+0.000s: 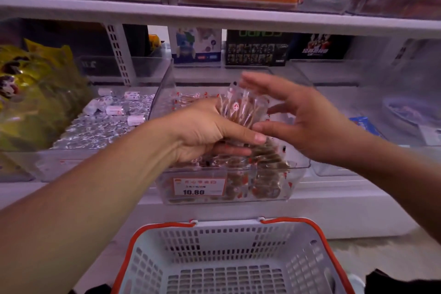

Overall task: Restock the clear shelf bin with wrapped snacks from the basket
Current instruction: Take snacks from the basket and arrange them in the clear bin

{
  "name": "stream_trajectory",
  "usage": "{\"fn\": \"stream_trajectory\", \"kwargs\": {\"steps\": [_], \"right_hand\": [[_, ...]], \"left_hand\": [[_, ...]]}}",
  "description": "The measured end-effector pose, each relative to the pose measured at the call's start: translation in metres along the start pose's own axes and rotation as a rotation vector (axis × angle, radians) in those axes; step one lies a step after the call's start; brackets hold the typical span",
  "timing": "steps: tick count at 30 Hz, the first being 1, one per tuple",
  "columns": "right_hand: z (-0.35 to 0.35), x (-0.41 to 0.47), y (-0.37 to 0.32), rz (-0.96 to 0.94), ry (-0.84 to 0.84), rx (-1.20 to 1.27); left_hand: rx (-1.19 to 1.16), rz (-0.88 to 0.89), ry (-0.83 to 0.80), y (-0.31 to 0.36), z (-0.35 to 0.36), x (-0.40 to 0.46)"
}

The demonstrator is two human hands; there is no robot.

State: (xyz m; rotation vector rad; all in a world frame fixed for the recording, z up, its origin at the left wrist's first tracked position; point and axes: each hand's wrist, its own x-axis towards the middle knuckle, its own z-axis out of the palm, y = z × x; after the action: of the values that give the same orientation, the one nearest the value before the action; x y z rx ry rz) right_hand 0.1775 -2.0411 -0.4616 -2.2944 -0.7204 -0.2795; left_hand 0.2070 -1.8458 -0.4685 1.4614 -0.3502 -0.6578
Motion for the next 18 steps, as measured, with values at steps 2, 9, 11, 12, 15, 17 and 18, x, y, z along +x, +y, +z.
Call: {"fn": "stream_trajectory", "kwargs": {"steps": [2,9,11,12,15,17,18], "right_hand": [[0.001,-0.002,0.001,-0.017,-0.099,-0.049],[0.003,-0.01,-0.003,-0.052,-0.167,-0.113],[0.002,-0.01,-0.004,-0.046,-0.176,-0.059],[0.002,-0.009,-0.005,-0.047,-0.172,-0.047],[0.001,-0.009,-0.007,-0.047,-0.2,-0.055],[0.002,-0.01,-0.008,-0.06,-0.225,-0.111],[0.002,-0.01,-0.008,-0.067,-0.233,-0.127]], "left_hand": [[-0.005,-0.003,-0.023,-0.003,-0.001,0.0],[0.044,-0.067,-0.058,-0.006,0.002,-0.005],[0.06,-0.069,-0.066,-0.004,0.002,-0.006],[0.065,-0.068,-0.059,-0.004,0.002,-0.006],[0.101,-0.076,-0.061,-0.005,0.002,-0.008],[0.13,-0.093,-0.074,-0.006,0.002,-0.01],[0.14,-0.105,-0.081,-0.005,0.003,-0.011]]}}
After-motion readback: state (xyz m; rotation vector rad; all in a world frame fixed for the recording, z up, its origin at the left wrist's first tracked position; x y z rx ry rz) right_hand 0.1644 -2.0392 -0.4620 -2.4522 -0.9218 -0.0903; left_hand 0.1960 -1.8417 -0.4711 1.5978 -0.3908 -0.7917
